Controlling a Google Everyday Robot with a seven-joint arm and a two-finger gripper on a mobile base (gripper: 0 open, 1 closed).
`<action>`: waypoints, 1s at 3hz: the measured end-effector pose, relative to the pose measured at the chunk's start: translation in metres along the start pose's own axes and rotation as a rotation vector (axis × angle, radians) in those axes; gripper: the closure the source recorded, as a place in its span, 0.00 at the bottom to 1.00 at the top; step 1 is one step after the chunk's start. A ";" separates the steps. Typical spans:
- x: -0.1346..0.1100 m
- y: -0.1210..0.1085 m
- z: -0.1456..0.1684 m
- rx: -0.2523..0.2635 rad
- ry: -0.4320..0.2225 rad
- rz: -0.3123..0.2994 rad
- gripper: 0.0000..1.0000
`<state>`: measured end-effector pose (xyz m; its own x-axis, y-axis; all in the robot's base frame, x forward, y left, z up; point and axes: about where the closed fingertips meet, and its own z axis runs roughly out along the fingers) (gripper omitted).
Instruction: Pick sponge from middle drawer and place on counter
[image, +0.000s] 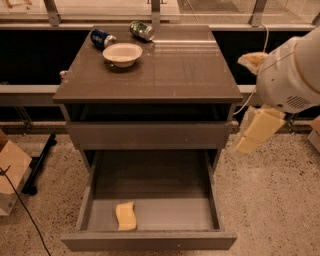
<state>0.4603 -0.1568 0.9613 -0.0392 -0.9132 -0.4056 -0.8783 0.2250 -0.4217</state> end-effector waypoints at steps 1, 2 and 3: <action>0.002 0.001 0.038 -0.028 -0.062 -0.003 0.00; 0.002 0.000 0.040 -0.027 -0.066 -0.004 0.00; -0.002 0.004 0.049 -0.043 -0.065 -0.010 0.00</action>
Offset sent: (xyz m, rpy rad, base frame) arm 0.0156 0.0098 -0.0290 0.0490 0.0094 0.0363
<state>0.4799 -0.1378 0.9202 -0.0005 -0.8911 -0.4537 -0.8984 0.1997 -0.3911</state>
